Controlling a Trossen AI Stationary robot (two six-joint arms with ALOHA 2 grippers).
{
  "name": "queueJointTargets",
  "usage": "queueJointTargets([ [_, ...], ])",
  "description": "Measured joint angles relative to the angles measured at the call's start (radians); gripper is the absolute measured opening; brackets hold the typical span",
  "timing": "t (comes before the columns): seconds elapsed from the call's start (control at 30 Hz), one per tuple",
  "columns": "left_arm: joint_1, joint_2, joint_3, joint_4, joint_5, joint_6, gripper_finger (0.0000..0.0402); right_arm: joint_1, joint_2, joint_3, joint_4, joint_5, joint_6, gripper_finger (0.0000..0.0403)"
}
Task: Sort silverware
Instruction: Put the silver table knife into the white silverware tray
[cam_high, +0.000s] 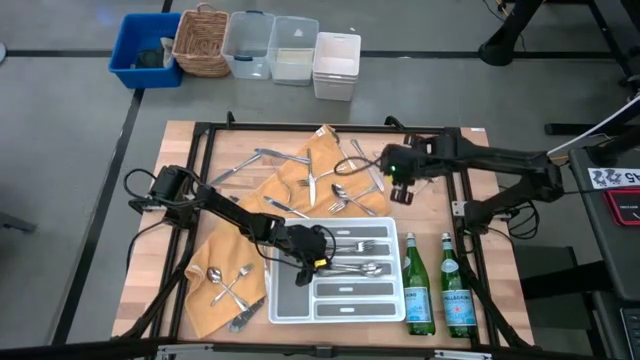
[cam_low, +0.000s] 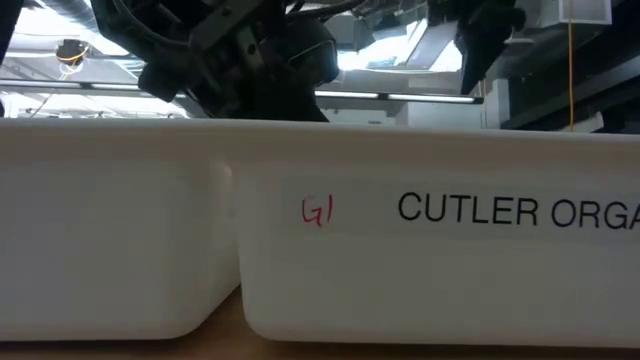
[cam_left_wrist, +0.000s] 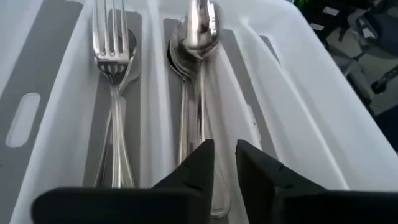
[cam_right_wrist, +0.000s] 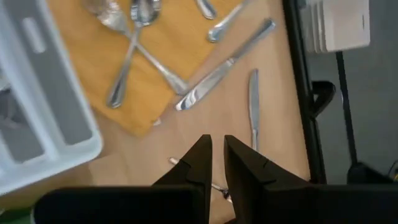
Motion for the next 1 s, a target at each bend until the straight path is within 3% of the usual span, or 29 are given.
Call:
queueJointTargets([
  [0.2,0.002,-0.019,0.0,0.015,-0.001,-0.002,0.0086,-0.131,0.001,-0.056,0.078,-0.103,-0.051,0.0044],
  [0.47,0.031,-0.118,0.001,-0.024,-0.001,-0.04,0.0075,-0.274,0.003,-0.171,0.345,-0.217,-0.077,0.0044],
  [0.73,0.098,-0.272,0.001,-0.237,-0.002,-0.026,0.0061,-0.36,0.01,-0.274,0.695,-0.227,0.097,0.0044],
  [1.0,0.155,-0.41,0.0,-0.476,-0.002,0.017,0.0051,-0.424,0.124,-0.289,0.748,-0.227,0.24,0.0044],
])
